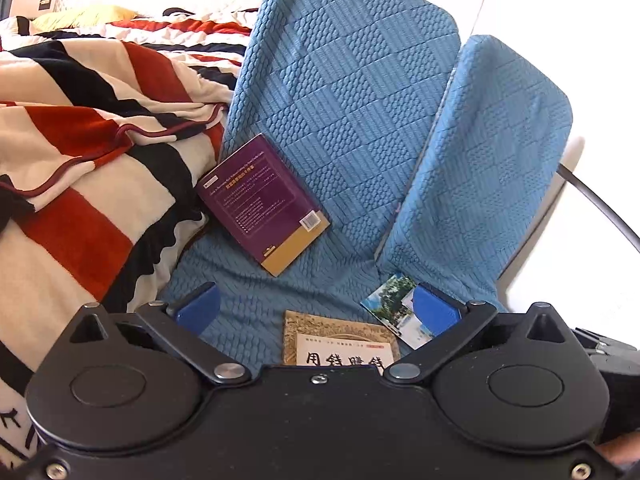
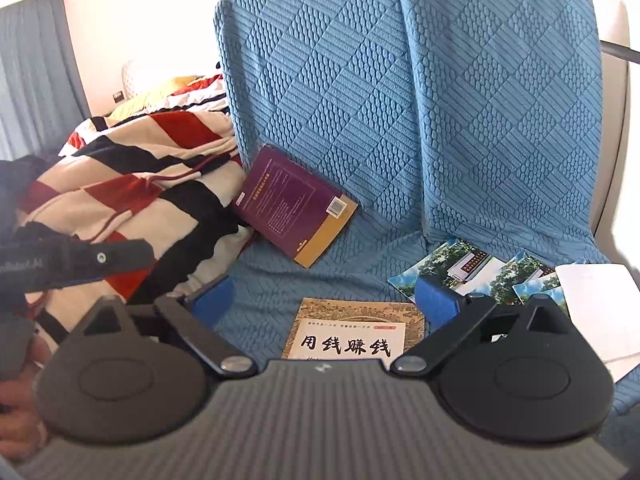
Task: Organize objects
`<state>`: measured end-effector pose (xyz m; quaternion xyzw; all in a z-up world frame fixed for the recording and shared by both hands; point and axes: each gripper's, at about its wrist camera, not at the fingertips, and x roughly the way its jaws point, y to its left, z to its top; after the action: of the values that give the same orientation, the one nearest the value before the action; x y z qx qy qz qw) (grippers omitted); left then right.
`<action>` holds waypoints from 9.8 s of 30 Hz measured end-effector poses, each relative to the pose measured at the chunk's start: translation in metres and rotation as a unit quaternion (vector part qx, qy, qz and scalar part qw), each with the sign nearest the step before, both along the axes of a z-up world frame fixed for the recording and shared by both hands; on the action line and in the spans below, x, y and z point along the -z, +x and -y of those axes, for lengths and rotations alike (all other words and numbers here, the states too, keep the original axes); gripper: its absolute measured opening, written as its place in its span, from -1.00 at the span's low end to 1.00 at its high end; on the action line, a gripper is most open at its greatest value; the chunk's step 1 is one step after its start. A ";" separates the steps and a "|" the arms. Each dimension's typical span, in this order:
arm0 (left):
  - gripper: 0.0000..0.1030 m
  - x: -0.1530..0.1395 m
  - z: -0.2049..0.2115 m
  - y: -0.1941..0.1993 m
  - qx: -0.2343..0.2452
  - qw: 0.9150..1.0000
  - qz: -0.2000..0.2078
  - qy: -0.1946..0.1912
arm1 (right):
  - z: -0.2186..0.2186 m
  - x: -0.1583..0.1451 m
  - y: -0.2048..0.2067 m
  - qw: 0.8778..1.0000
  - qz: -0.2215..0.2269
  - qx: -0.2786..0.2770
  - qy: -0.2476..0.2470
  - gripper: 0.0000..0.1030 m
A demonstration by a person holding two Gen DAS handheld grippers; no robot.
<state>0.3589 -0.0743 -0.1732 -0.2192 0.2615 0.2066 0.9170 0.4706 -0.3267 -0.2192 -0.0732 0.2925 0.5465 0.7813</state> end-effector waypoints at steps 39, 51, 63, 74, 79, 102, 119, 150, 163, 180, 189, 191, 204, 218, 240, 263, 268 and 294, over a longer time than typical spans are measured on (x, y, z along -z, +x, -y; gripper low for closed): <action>0.99 0.090 -0.078 0.113 -0.012 0.999 -0.045 0.010 | -0.110 0.071 0.069 0.999 -0.022 -0.027 -0.031 0.91; 0.99 0.131 -0.119 0.157 -0.031 0.998 -0.055 0.018 | -0.162 0.101 0.095 0.999 -0.006 -0.026 -0.027 0.91; 0.98 0.153 -0.156 0.198 -0.043 0.997 -0.062 0.000 | -0.223 0.122 0.127 0.998 0.037 -0.049 -0.021 0.83; 0.94 0.173 -0.192 0.219 -0.059 0.994 -0.069 -0.061 | -0.293 0.141 0.142 0.987 0.079 -0.132 -0.043 0.42; 0.70 0.184 -0.206 0.223 -0.074 0.991 -0.081 -0.080 | -0.316 0.148 0.142 0.980 0.108 -0.156 -0.063 0.40; -0.62 0.231 -0.251 0.251 -0.082 0.974 -0.102 -0.187 | -0.325 0.207 0.218 0.959 -0.257 -0.114 0.017 0.45; -0.72 0.233 -0.245 0.250 -0.067 0.975 -0.096 -0.190 | -0.287 0.181 0.222 0.936 -0.244 -0.224 0.118 0.05; -0.08 0.153 -0.193 0.203 -0.045 0.985 -0.026 -0.162 | -0.270 0.129 0.103 0.970 0.009 -0.240 0.040 -0.72; 0.41 0.125 -0.208 0.168 -0.012 0.967 0.028 -0.253 | -0.252 0.119 0.053 0.966 0.088 -0.243 0.032 -0.75; 0.23 0.168 -0.220 0.196 -0.029 0.946 -0.050 -0.320 | -0.248 0.124 0.004 0.943 0.180 -0.280 0.008 -0.72; -0.35 0.171 -0.219 0.199 -0.029 0.947 -0.073 -0.311 | -0.249 0.125 -0.006 0.936 0.194 -0.293 0.003 -0.66; -0.46 0.171 -0.218 0.200 -0.032 0.948 -0.077 -0.306 | -0.247 0.126 -0.008 0.936 0.190 -0.297 0.005 -0.64; -0.64 0.173 -0.217 0.199 -0.050 0.950 -0.084 -0.296 | -0.206 0.135 0.056 0.964 -0.210 -0.161 0.033 -0.62; -0.65 0.174 -0.219 0.197 -0.052 0.948 -0.081 -0.302 | -0.215 0.213 0.080 0.804 -0.585 0.010 0.102 0.32; -0.68 0.175 -0.222 0.192 -0.052 0.947 -0.080 -0.306 | -0.264 0.258 0.083 0.730 -0.656 0.175 0.082 0.28; -0.70 0.147 -0.225 0.169 -0.029 0.951 -0.008 -0.309 | -0.245 0.222 0.102 0.780 -0.601 0.127 0.119 -0.50; -0.68 0.133 -0.221 0.156 -0.030 0.946 0.022 -0.321 | -0.237 0.189 0.105 0.809 -0.565 0.099 0.125 -0.56; -0.64 0.033 -0.127 0.135 0.040 0.938 0.067 -0.338 | -0.117 0.056 0.129 0.855 -0.477 0.096 0.177 -0.58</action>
<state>0.4943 0.0523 -0.2061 -0.5187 0.2619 0.0544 0.8120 0.5997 -0.2100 -0.2754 0.3643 0.5337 0.4793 0.5939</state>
